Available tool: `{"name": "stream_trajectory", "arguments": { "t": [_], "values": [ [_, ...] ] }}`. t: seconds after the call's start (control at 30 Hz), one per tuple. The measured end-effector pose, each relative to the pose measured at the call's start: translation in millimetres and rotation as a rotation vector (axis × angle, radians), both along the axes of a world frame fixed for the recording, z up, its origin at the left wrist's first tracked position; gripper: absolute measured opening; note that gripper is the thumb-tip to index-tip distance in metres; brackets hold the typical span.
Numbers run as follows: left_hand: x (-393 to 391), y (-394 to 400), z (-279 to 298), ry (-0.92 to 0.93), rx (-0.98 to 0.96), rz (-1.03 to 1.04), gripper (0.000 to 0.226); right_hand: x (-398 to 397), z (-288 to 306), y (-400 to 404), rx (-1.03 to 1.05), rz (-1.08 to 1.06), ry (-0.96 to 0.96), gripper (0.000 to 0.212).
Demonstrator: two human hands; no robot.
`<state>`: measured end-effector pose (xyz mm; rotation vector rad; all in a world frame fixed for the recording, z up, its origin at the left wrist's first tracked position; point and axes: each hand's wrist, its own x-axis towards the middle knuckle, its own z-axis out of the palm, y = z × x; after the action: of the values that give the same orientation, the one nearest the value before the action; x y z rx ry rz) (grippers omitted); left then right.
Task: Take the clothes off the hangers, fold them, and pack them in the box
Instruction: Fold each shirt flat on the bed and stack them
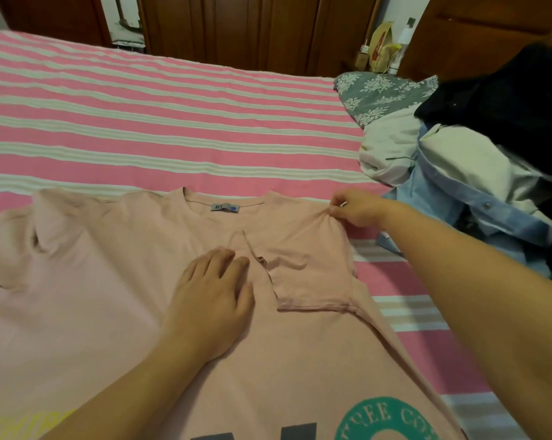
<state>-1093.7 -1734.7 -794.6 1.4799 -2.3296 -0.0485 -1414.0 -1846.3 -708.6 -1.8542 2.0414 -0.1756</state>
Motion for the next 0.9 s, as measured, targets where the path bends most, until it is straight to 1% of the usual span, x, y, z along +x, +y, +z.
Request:
{"name": "stream_trajectory", "arguments": {
  "t": [0.1, 0.17, 0.23, 0.33, 0.4, 0.47, 0.53, 0.6, 0.7, 0.8, 0.83, 0.9],
  "values": [
    [-0.8, 0.6, -0.9, -0.01, -0.005, 0.004, 0.044, -20.8, -0.3, -13.0, -0.058, -0.014, 0.122, 0.016],
    [-1.1, 0.0, -1.3, -0.02, -0.006, -0.002, 0.045, -26.4, -5.4, -16.4, -0.062, -0.016, 0.137, 0.014],
    [-0.7, 0.4, -1.3, -0.025, -0.017, -0.003, 0.044, -24.3, -13.2, -17.1, -0.078, -0.056, 0.074, 0.018],
    [-0.9, 0.4, -2.9, -0.027, -0.034, -0.002, 0.044, -15.4, -19.8, -12.2, -0.134, -0.137, -0.11, 0.029],
    [-1.7, 1.5, -0.8, -0.013, -0.052, -0.01, 0.045, -12.7, -22.0, -5.2, -0.112, -0.104, -0.125, 0.038],
    [-4.1, 6.6, 7.0, 0.041, -0.09, -0.101, 0.047, -13.3, -22.9, 2.0, -0.07, -0.065, -0.071, 0.044],
    [-14.3, 17.6, 21.6, 0.073, -0.138, -0.316, 0.049, -15.9, -23.5, 5.1, -0.064, -0.061, -0.052, 0.044],
    [-33.6, 28.7, 36.2, 0.03, -0.167, -0.49, 0.048, -14.6, -21.7, 2.9, -0.068, -0.061, -0.078, 0.038],
    [-74.9, 27.8, 47.3, -0.072, -0.252, -0.602, 0.037, -13.7, -17.2, -3.8, -0.059, -0.05, -0.098, 0.026],
    [-108.7, 17.0, 50.0, -0.186, -0.407, -0.712, 0.014, -23.6, -13.0, -5.8, -0.003, -0.053, -0.174, 0.017],
    [-116.5, 14.6, 50.1, -0.21, -0.434, -0.739, 0.012, -28.5, -12.0, -5.9, 0.014, -0.052, -0.194, 0.014],
    [-125.7, 11.4, 48.1, -0.206, -0.412, -0.751, 0.008, -37.3, -12.0, -6.4, 0.021, -0.032, -0.165, 0.011]
  ]
}}
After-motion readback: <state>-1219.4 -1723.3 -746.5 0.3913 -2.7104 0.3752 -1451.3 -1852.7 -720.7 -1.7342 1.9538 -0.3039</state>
